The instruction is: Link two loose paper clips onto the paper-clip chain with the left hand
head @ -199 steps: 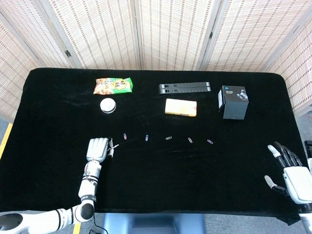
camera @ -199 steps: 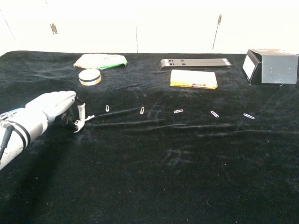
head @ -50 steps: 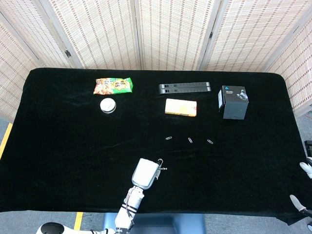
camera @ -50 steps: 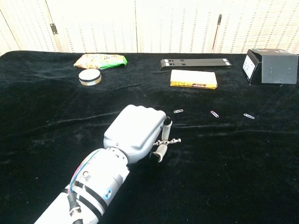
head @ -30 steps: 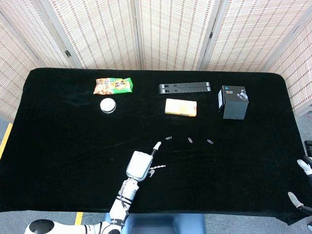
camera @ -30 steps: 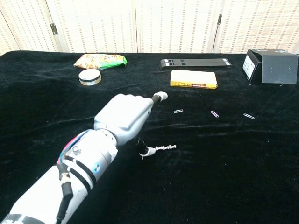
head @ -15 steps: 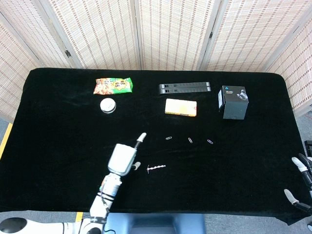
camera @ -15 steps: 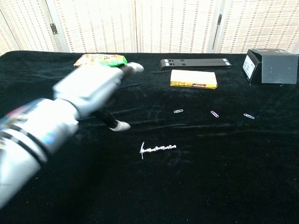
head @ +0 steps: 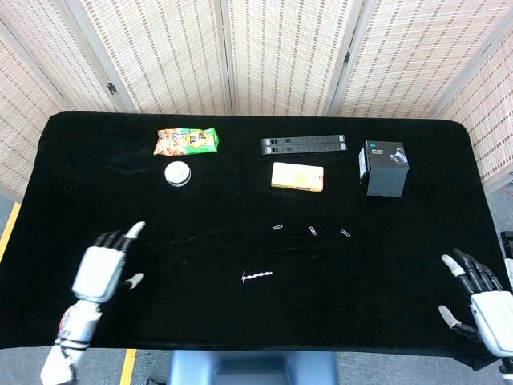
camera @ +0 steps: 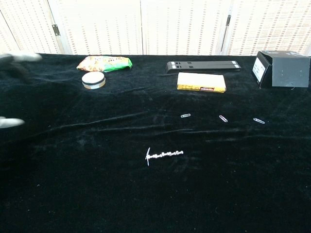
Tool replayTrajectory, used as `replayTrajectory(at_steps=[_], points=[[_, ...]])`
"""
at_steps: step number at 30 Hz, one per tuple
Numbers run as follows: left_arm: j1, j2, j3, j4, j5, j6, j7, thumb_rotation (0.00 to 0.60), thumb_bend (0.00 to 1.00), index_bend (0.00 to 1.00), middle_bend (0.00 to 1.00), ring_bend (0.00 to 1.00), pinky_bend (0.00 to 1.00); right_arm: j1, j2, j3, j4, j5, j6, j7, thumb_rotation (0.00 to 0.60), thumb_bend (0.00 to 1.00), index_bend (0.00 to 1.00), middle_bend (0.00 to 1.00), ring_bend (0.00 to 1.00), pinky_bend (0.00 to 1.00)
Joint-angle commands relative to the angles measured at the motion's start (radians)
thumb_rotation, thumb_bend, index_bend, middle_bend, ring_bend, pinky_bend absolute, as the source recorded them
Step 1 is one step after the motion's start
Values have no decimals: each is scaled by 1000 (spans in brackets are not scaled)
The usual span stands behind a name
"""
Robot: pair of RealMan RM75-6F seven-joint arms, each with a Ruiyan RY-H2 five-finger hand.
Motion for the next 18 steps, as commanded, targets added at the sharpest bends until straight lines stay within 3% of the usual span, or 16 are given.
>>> replayTrajectory(at_steps=[1,5,8,18], points=[[96,34,64,85,73,112,-76,600,191,57,307,234,263,13,-7,5,-13,4,-17,-23,600,335,0,0,0,119],[182,13,84,189,77,188,-129,600,190,63,263,178,191,24,-17,15,-24,24,-36,-59,600,334,0,0,0,119],[208,8,76,234,56,189,-163,600,190,63,240,157,181,30,-26,18,-35,32,-48,-91,600,335,0,0,0,119],[226,24,53,230,81,174,-178,600,189,49,214,141,167,29,-35,9,-44,31,-49,-125,600,335,0,0,0,119]])
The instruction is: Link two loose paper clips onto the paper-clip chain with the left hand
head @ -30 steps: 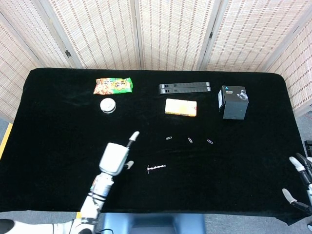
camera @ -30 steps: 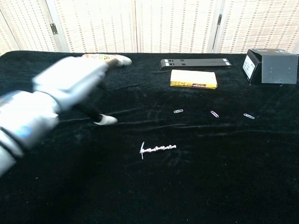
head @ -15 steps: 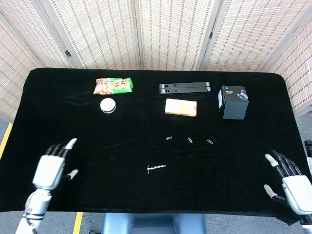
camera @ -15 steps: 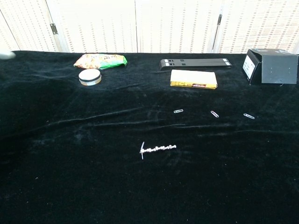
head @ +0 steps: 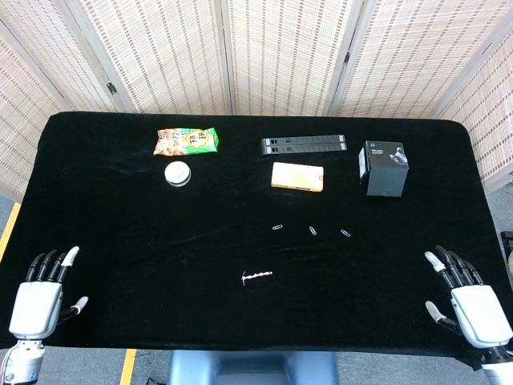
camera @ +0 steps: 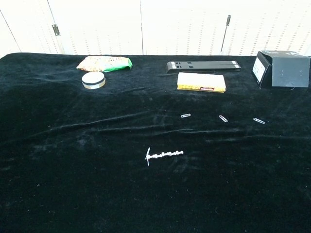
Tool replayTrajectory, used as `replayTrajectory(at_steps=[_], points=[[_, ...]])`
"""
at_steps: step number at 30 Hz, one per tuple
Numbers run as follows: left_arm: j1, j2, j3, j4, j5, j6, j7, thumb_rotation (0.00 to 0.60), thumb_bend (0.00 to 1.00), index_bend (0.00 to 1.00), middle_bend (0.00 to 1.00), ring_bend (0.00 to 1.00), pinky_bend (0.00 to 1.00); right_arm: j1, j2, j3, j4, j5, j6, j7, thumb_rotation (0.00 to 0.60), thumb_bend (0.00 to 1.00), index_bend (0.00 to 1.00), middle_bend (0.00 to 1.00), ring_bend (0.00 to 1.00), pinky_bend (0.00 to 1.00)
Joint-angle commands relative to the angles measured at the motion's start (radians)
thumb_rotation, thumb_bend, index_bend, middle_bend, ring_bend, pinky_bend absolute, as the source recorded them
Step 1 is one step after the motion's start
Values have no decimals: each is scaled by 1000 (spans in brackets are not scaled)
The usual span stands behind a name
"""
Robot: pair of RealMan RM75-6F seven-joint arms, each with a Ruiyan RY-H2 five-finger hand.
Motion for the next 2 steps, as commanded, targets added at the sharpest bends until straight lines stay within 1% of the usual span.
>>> replayTrajectory(at_steps=[1,2], points=[[4,5,-10,1,-3,-24,-12,600,189,49,214,141,167,2,-2,2,0,3,-1,-3,600,334,0,0,0,119],[4,6,-12,2,-8,-37,-15,600,189,48,214,141,167,5,-3,4,-1,5,-4,-5,600,335,0,0,0,119]])
